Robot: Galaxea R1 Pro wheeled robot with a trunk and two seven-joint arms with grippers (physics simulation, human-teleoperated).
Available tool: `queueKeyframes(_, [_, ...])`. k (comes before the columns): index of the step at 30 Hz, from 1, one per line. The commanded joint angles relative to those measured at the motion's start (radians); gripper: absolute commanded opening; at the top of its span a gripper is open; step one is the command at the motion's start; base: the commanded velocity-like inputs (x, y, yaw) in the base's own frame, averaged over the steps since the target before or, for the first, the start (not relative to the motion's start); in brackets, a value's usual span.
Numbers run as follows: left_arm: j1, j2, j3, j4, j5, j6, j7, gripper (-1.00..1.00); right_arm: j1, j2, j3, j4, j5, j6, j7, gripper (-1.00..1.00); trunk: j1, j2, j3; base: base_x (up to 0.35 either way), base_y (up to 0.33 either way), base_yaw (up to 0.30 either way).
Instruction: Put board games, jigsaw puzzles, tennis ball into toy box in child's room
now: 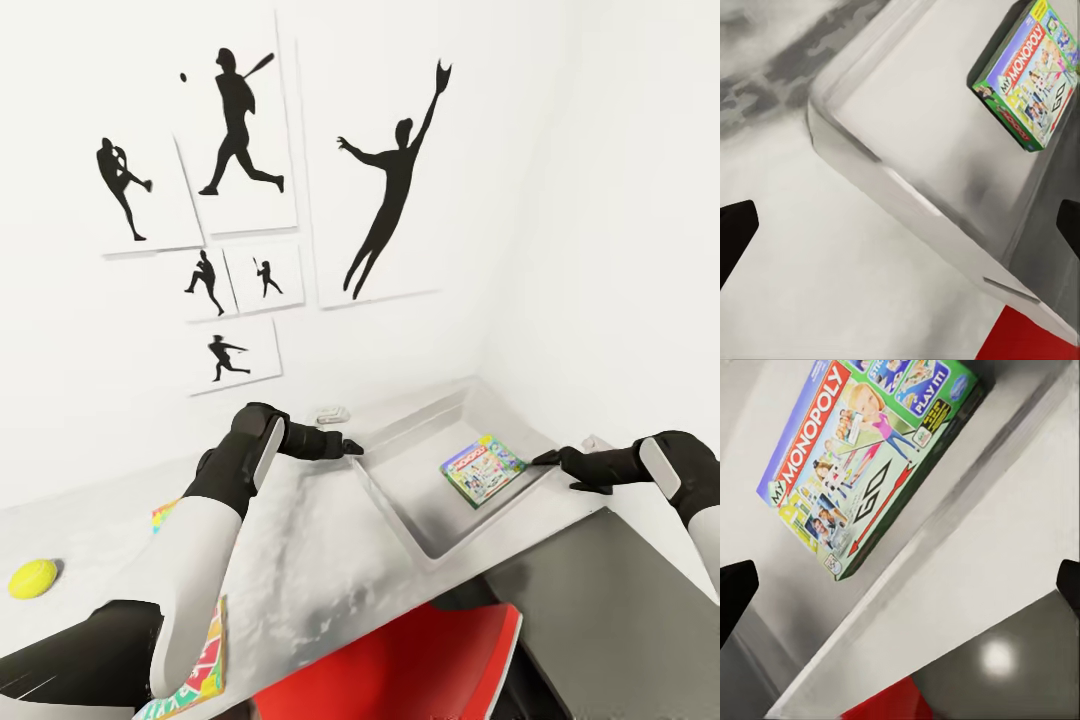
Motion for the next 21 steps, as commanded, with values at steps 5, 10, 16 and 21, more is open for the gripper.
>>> queueKeyframes(5, [-0.001, 0.000, 0.001, -0.001, -0.010, 0.003, -0.008, 1.00, -0.001, 0.000, -0.004, 0.000, 0.011, 0.004, 0.009, 1.00, 0.001, -0.002, -0.002, 0.000, 0.000, -0.105])
queueKeyframes(10, [-0.001, 0.000, 0.001, -0.001, -0.010, 0.003, -0.008, 1.00, -0.001, 0.001, -0.004, 0.000, 0.011, 0.003, 0.009, 1.00, 0.001, -0.002, -0.002, 0.000, 0.000, -0.032])
queueKeyframes(16, [-0.001, 0.000, 0.001, -0.001, -0.010, 0.003, -0.008, 1.00, -0.001, 0.002, -0.003, 0.000, 0.011, 0.001, 0.009, 1.00, 0.001, -0.002, -0.002, 0.000, 0.000, -0.009])
queueKeyframes(21, [-0.001, 0.000, 0.001, -0.002, 0.005, 0.003, -0.008, 1.00, -0.001, 0.002, -0.003, 0.000, 0.011, 0.001, 0.009, 1.00, 0.001, -0.002, -0.002, 0.000, 0.000, -0.002])
